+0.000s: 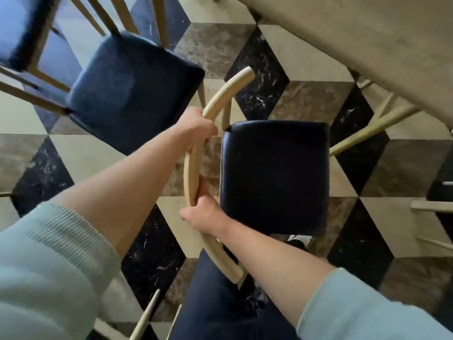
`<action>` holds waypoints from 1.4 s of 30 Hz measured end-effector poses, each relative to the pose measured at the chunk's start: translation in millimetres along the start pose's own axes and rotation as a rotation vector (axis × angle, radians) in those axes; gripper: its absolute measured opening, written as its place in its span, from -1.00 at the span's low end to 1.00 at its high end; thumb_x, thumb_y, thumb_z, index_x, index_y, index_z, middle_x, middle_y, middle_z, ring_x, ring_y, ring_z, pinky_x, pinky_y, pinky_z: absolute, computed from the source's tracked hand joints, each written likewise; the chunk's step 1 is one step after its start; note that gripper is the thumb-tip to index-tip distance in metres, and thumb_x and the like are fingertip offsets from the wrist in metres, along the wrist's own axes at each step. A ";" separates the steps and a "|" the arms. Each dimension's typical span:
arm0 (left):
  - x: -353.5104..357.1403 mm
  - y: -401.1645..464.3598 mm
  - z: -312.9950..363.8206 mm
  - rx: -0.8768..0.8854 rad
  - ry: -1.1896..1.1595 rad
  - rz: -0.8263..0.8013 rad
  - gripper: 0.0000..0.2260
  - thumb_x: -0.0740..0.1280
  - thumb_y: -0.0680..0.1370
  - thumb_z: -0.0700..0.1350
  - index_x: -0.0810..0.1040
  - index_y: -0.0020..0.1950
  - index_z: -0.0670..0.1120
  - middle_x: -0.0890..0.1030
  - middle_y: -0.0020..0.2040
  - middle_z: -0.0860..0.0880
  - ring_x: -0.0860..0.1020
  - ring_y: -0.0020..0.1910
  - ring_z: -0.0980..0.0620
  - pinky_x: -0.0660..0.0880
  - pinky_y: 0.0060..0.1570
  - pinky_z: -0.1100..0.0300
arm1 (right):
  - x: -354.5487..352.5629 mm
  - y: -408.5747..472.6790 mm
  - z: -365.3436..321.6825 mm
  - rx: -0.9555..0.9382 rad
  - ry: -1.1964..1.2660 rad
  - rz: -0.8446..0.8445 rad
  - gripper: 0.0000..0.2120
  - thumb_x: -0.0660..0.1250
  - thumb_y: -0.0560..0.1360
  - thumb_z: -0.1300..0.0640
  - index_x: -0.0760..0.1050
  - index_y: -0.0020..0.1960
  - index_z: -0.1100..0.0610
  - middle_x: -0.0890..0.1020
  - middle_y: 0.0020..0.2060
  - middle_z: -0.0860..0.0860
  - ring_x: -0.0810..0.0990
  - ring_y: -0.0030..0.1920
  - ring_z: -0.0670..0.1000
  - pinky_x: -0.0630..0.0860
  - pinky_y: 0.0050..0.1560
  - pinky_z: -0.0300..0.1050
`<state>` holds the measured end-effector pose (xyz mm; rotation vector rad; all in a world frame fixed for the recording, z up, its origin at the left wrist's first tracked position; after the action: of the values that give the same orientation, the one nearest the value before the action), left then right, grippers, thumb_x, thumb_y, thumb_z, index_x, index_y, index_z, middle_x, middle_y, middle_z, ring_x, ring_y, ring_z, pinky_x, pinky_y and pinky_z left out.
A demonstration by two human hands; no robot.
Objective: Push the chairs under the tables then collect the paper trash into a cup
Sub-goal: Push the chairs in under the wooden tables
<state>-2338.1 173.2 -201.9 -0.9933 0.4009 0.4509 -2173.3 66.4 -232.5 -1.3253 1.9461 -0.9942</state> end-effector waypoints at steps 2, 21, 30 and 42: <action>-2.3 5.0 -5.6 0.014 -0.014 0.008 -0.80 0.51 0.42 -0.18 0.60 0.01 -0.07 0.67 -0.16 -0.11 0.70 -0.23 -0.06 0.61 -0.36 0.10 | 0.7 1.0 -4.6 -0.028 0.010 0.034 -0.03 0.44 0.34 0.06 -0.06 0.55 -0.27 0.49 0.02 -0.14 0.53 0.02 0.03 0.46 0.07 -0.14; 4.9 13.5 7.5 -0.194 -0.510 0.191 -0.79 0.39 0.48 -0.27 0.42 -0.05 -0.03 0.57 -0.08 -0.14 0.61 -0.10 -0.11 0.66 0.02 -0.15 | -140.1 -0.3 -15.9 -0.196 -0.454 -0.024 -0.23 0.39 0.33 0.08 0.14 0.38 -0.39 0.62 -0.10 -0.03 0.66 -0.18 0.01 0.70 -0.11 0.05; 82.3 17.3 95.9 -0.247 -0.662 0.218 -0.62 0.39 0.41 -0.30 0.55 0.23 -0.16 0.58 -0.18 -0.14 0.57 -0.33 -0.04 0.55 -0.37 0.11 | -284.1 -12.5 6.9 -0.310 -0.585 0.061 -0.28 0.39 0.28 0.03 0.23 0.34 -0.39 0.52 -0.21 -0.21 0.59 -0.32 -0.19 0.37 -0.49 -0.41; 155.7 -4.5 124.9 -0.347 -0.765 0.214 -0.57 0.42 0.44 -0.25 0.44 0.28 -0.09 0.62 0.05 -0.18 0.68 -0.04 -0.17 0.70 -0.17 -0.11 | -365.7 -44.0 49.1 -0.353 -0.755 0.109 -0.30 0.49 0.38 0.07 0.34 0.44 -0.26 0.61 -0.06 -0.09 0.61 -0.13 -0.07 0.65 -0.15 -0.02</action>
<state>-2190.7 306.9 -218.2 -1.0311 -0.2763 1.0703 -1987.6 387.0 -204.6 -1.4747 1.5960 -0.0433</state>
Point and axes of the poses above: each hand's wrist, its own y-axis towards the middle knuckle, its own x-axis out of the palm, z = x × y, the point moved 5 cm from there along y, towards the middle knuckle
